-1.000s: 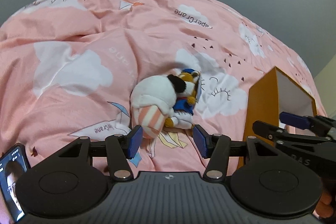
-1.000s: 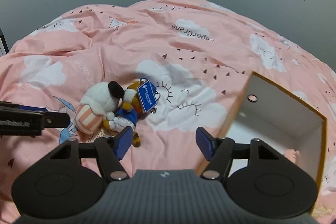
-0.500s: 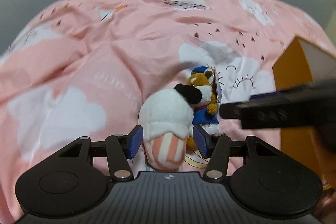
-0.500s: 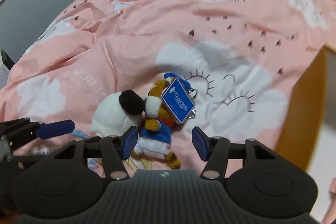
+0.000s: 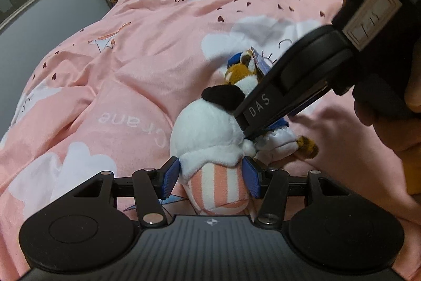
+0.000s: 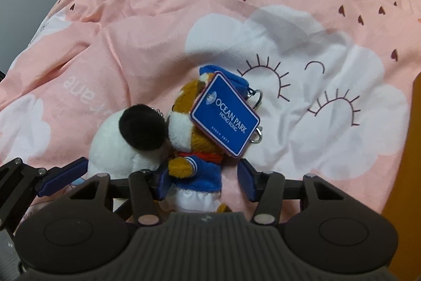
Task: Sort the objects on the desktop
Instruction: 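Grasp the white plush with the left tool while the right tool grasps the dog plush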
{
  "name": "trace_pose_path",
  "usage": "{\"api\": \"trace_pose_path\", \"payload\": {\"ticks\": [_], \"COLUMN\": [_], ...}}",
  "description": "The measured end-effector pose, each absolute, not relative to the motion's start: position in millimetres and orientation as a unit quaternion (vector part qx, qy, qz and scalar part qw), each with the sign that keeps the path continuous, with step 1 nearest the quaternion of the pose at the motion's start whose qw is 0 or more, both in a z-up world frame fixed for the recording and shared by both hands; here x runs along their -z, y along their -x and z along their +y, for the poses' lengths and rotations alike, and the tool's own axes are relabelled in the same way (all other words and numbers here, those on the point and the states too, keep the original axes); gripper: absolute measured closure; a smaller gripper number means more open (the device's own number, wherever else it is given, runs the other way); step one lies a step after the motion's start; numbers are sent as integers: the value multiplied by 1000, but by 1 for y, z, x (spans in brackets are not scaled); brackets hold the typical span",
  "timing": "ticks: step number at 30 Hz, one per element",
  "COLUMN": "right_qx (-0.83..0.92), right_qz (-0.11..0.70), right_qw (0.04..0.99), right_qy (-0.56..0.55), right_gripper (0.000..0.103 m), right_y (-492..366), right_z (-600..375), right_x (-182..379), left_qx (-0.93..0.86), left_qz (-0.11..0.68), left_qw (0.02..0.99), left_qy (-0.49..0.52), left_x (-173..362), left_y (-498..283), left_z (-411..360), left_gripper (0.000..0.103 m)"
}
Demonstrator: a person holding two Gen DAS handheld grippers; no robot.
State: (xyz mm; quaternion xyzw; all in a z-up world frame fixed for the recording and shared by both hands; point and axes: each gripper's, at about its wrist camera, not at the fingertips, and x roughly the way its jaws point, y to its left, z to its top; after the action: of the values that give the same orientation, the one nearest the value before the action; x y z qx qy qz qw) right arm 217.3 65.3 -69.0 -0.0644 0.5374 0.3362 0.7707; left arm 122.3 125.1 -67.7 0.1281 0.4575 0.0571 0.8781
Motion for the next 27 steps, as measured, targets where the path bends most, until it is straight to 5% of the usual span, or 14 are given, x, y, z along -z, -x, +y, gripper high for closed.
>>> {"api": "trace_pose_path", "payload": {"ticks": [2, 5, 12, 22, 27], "right_qx": [-347, -353, -358, -312, -311], "right_qz": [542, 537, 503, 459, 464], "right_qw": [763, 763, 784, 828, 825], "right_qy": [61, 67, 69, 82, 87], "right_gripper": [65, 68, 71, 73, 73], "right_y": [-218, -214, -201, -182, -176], "right_z": [67, 65, 39, -9, -11], "right_x": [71, 66, 32, -1, 5], "left_qx": [-58, -59, -67, 44, -10], "left_qz": [455, 460, 455, 415, 452], "left_qw": [878, 873, 883, 884, 867], "left_qy": [-135, -149, -98, 211, 210], "left_x": [71, 75, 70, 46, 66], "left_y": [-124, -124, -119, -107, -109], "left_z": [124, 120, 129, 166, 173], "left_gripper": [41, 41, 51, 58, 63]}}
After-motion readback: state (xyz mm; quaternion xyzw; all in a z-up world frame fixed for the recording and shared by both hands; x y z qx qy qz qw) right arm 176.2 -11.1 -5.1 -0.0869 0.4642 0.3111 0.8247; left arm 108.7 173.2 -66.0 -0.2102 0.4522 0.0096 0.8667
